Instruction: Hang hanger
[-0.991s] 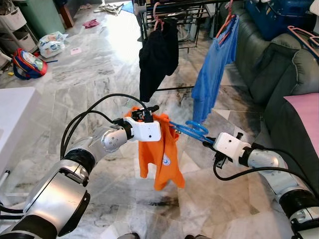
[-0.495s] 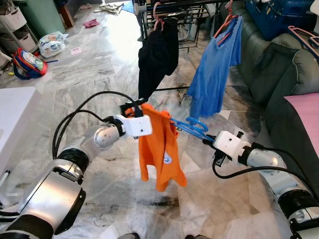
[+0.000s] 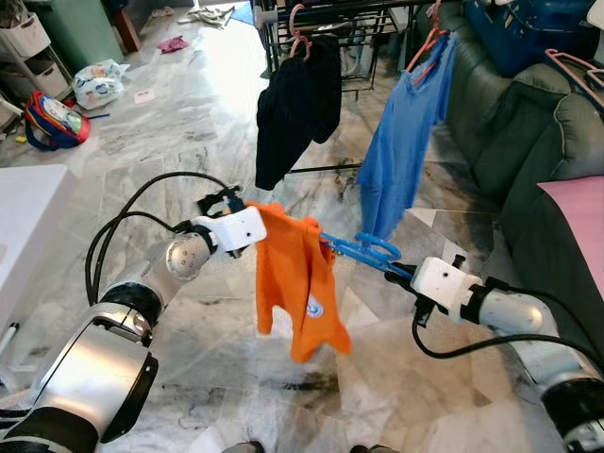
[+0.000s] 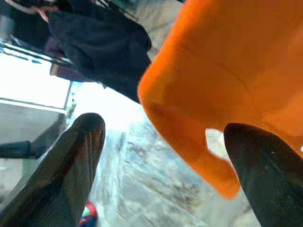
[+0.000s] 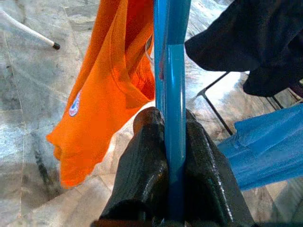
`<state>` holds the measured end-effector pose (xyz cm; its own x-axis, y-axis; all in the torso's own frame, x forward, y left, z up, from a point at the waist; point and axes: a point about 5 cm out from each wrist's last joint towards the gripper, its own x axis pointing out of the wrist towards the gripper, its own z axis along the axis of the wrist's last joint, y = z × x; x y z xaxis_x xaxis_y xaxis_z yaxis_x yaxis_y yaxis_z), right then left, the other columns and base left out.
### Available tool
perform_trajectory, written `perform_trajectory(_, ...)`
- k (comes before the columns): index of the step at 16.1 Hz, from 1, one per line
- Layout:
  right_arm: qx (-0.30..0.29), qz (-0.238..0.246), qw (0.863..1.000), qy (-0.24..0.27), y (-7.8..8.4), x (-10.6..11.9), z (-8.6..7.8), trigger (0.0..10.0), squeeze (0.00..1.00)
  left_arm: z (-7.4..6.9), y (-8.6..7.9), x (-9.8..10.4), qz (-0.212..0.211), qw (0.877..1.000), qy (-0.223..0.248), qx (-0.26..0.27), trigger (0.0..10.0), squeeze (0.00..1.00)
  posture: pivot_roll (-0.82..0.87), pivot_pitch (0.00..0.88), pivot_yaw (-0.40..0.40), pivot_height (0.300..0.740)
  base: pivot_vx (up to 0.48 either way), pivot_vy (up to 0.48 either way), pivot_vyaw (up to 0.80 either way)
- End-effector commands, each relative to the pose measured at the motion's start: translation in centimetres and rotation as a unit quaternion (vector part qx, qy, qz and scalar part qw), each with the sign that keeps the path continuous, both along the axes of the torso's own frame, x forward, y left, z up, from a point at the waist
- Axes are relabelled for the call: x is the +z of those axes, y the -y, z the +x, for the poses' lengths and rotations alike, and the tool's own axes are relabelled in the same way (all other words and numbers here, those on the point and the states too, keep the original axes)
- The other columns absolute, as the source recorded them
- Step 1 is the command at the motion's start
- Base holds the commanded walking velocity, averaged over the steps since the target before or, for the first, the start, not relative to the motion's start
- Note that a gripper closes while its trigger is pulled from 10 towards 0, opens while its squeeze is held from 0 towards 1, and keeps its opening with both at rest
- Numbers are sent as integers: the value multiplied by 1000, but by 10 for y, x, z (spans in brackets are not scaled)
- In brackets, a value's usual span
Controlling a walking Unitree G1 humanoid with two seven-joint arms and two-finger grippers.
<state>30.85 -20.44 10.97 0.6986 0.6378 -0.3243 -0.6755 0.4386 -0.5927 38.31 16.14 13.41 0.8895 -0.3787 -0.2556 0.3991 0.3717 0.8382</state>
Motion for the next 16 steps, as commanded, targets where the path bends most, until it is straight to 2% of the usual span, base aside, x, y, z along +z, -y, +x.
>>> perform_trajectory(1, 3, 18, 1000, 17, -1, 10, 0, 0, 0, -2, -5, -7, -11, 999, -27, 19, 10000, 169, -72, 150, 82, 740, 0, 0, 0)
perform_trajectory(2, 4, 18, 1000, 16, -1, 11, -1, 0, 0, -2, -5, -9, -13, 999, -37, 23, 10000, 0, -75, 150, 83, 740, 0, 0, 0)
perform_trajectory(3, 4, 19, 1000, 15, 0, 12, -3, 0, 0, -3, -5, -12, -25, 998, -50, 29, 10000, 0, -78, 149, 82, 740, 0, 0, 0)
perform_trajectory(4, 5, 20, 1000, 12, -1, 13, -5, 0, 0, -4, -5, -14, -38, 997, -62, 30, 6745, 0, -81, 150, 83, 740, 0, 0, 0)
perform_trajectory(5, 7, 20, 1000, 9, -2, 13, -7, 0, 0, -5, -3, -15, -54, 996, -73, 28, 1843, 0, -82, 149, 83, 740, 0, 0, 0)
perform_trajectory(6, 9, 20, 1000, 6, -2, 13, -8, 0, 0, -5, -1, -15, -72, 994, -79, 24, 0, 0, -84, 148, 83, 740, 0, 0, 0)
perform_trajectory(11, 11, 16, 1000, -3, 0, 17, -11, 0, 0, -5, 0, -15, -88, 992, -86, 20, 0, 0, -88, 147, 81, 740, 0, 0, 0)
perform_trajectory(14, 5, 19, 1000, -5, 1, 17, -11, 0, 0, -3, -2, -8, -99, 992, -72, 25, 0, 0, -86, 150, 80, 740, 0, 0, 0)
perform_trajectory(15, -1, 25, 1000, -12, -1, 12, -12, 0, 0, 1, -3, 3, -114, 992, -45, 25, 0, 0, -81, 153, 81, 740, 0, 0, 0)
perform_trajectory(16, -2, 27, 1000, -15, -2, 11, -12, 0, 0, 2, -4, 5, -118, 992, -39, 25, 0, 0, -81, 153, 81, 740, 0, 0, 0)
